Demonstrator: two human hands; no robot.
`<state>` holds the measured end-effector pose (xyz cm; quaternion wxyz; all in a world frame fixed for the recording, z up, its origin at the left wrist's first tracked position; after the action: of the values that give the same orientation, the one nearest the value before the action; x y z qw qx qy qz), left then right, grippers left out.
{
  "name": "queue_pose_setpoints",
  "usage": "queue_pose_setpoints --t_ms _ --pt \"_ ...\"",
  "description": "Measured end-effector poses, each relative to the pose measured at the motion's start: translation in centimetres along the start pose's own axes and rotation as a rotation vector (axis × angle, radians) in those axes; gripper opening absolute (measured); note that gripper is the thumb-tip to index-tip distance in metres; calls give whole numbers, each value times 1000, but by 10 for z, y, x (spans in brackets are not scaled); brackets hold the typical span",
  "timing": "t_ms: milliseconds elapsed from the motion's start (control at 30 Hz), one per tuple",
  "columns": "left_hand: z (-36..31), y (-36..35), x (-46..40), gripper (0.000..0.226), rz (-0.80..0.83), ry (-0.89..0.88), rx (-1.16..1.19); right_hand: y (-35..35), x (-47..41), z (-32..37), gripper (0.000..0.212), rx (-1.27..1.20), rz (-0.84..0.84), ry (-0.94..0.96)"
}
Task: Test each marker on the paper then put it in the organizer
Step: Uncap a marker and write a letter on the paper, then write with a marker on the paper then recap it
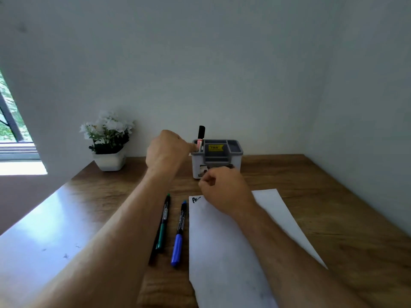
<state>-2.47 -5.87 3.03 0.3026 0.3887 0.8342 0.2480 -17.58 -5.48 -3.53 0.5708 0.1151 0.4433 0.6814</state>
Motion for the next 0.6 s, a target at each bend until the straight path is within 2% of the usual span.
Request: queue_pose_setpoints --t_ms 100,167,267,367,600 --pt "15 1 8 47 142 54 -175 5 6 8 17 16 103 51" --pt "24 -3 14 45 203 84 -196 6 12 14 10 1 200 121" --pt "32 -11 17 48 260 132 -186 3 18 22 27 -10 343 245" --pt "34 -15 16 51 275 116 -174 0 23 29 36 37 484 259" --pt "34 -16 19 42 219 82 44 -7 20 36 32 140 508 346"
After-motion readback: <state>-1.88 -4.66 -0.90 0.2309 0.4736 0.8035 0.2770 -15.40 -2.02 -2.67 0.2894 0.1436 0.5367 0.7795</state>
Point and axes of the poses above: each hand's wrist, its own x-axis away from the middle knuckle, its own y-axis out of the back of the hand, z = x × y, the point moved 2 cm from there along -x, towards the middle knuckle, and after that the axes turned 2 degrees about -y, right-handed, at the moved point
